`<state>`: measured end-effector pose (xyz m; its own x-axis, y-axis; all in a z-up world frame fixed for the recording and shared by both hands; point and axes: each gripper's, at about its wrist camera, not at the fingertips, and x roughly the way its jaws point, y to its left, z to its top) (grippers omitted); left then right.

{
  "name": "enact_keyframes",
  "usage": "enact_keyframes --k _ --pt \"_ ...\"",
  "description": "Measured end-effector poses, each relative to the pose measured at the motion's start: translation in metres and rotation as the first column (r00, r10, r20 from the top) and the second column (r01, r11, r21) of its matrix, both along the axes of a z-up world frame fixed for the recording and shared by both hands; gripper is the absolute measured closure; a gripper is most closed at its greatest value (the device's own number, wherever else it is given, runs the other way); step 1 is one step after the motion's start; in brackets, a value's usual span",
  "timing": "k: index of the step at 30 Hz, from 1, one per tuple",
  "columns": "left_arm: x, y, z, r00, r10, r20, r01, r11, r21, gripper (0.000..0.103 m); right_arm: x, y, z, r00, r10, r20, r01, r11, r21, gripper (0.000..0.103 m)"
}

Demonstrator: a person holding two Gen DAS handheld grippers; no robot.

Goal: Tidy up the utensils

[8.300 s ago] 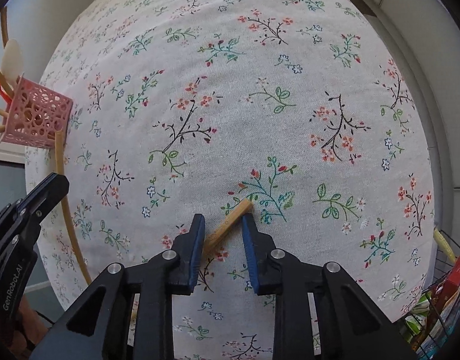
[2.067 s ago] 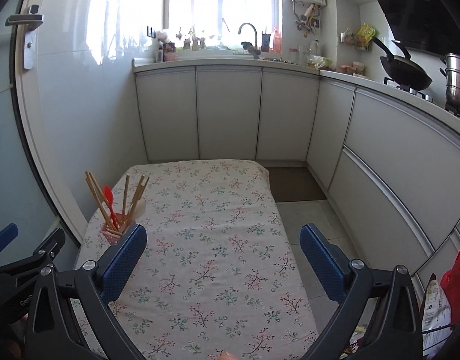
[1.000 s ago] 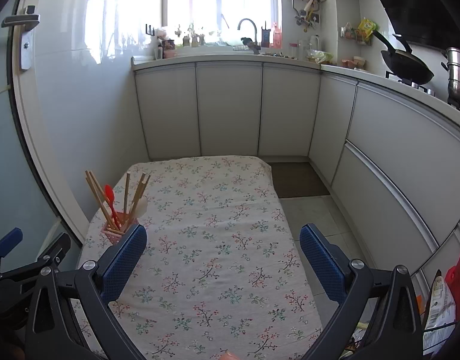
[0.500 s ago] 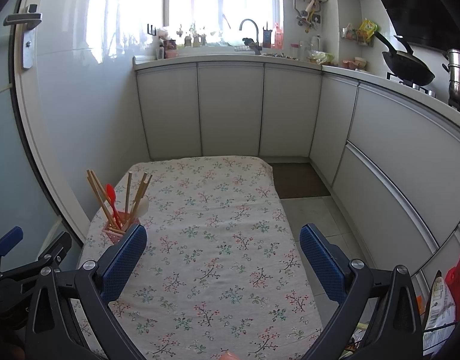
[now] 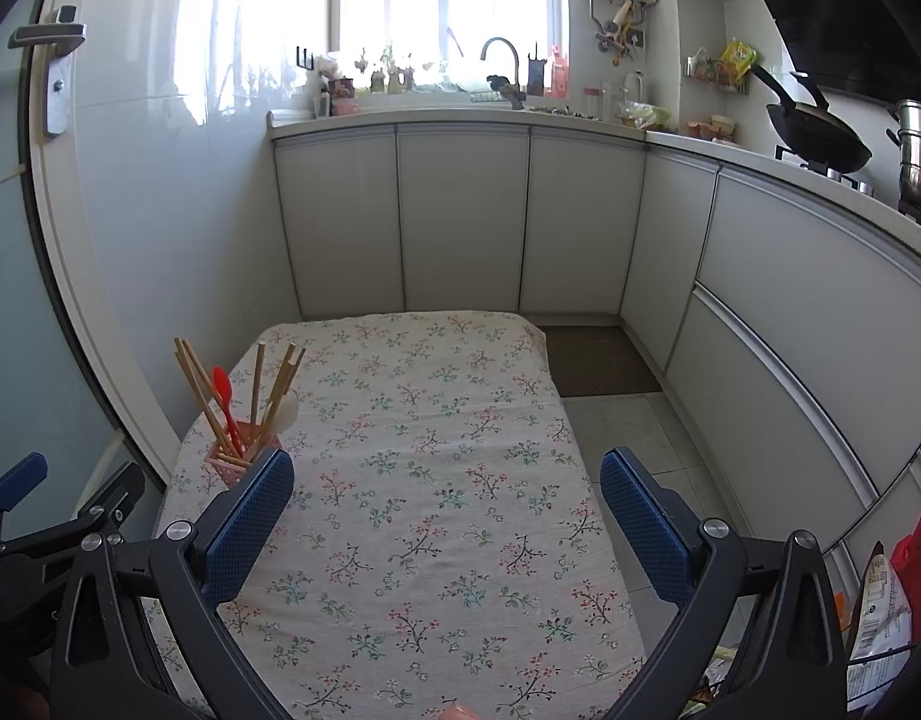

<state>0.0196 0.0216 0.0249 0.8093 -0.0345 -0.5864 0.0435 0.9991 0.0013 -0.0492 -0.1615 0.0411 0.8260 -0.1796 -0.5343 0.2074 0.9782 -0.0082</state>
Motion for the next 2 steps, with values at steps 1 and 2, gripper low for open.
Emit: enact_keyframes --k 1,2 --pt "0.0 0.0 0.0001 1.0 0.0 0.0 0.0 1.0 0.0 0.0 0.0 0.0003 0.0001 1.0 0.0 0.0 0.0 1.0 0.0 0.0" --pt "0.0 0.0002 -0.0001 1.0 -0.001 0.001 0.001 1.0 -0.002 0.0 0.0001 0.0001 -0.0001 1.0 0.0 0.0 0.0 1.0 0.001 0.0"
